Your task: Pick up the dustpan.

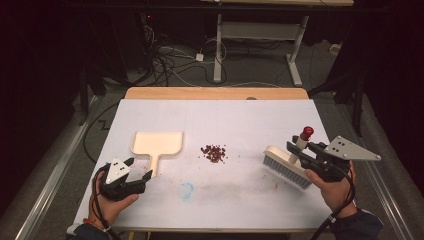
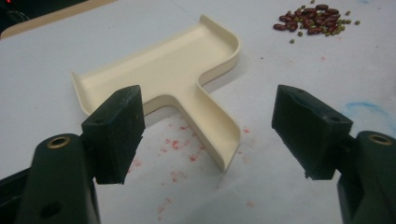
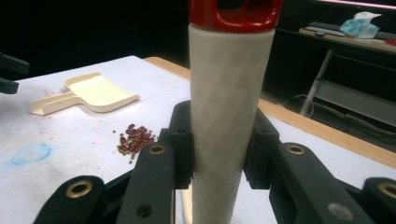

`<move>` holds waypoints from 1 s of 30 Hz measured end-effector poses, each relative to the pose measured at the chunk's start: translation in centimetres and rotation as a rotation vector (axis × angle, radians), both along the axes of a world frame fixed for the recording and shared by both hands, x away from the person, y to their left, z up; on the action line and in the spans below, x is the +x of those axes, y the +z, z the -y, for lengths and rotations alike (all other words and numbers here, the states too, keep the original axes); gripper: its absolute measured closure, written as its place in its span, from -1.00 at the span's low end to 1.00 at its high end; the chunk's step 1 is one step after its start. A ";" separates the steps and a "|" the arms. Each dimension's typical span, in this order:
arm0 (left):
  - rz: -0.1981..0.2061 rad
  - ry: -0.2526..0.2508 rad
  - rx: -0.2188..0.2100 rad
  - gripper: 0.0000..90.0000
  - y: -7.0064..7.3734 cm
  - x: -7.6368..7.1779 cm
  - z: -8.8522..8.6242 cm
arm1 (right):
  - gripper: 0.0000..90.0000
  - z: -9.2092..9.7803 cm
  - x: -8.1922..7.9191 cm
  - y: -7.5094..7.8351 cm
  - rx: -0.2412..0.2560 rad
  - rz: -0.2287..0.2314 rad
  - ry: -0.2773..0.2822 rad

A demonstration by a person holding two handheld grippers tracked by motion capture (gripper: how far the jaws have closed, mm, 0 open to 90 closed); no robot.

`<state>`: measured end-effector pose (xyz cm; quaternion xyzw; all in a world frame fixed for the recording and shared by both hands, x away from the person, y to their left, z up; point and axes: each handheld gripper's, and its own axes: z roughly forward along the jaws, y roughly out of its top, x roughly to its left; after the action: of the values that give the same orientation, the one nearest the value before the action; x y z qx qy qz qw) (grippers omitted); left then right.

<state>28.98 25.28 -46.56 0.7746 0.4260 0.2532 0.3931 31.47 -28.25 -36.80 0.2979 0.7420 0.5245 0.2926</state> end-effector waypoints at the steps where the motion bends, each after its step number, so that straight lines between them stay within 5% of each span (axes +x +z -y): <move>1: -0.008 0.001 0.002 -0.45 -0.1 0.1 -0.1 | 0.54 0.0 0.0 0.0 -0.001 -0.001 -0.007; 8: -0.045 0.013 0.007 -0.48 -0.3 0.3 -0.1 | 0.54 0.0 -0.1 0.1 -0.003 0.002 -0.017; 19: -0.177 0.025 -0.008 -0.51 -0.9 1.2 0.8 | 0.54 -0.6 0.0 0.2 -0.018 0.011 -0.013; 22: -0.232 0.053 0.023 -0.51 -1.6 3.3 1.7 | 0.54 -0.5 0.1 0.1 -0.016 0.006 -0.017; 25: -0.273 0.063 -0.015 -0.45 -2.2 4.9 1.9 | 0.54 -0.5 0.1 0.1 -0.012 0.009 -0.019; 28: -0.312 0.083 -0.002 -0.40 -2.7 6.0 2.2 | 0.54 -0.5 0.1 0.1 -0.014 0.006 -0.023; 30: -0.308 0.099 0.000 -0.35 -2.9 6.7 2.6 | 0.54 -0.7 0.1 0.1 -0.017 0.009 -0.023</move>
<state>35.63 22.70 -49.47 0.7824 0.5188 0.1506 0.3100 31.56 -27.50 -36.73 0.3013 0.7418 0.5160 0.3044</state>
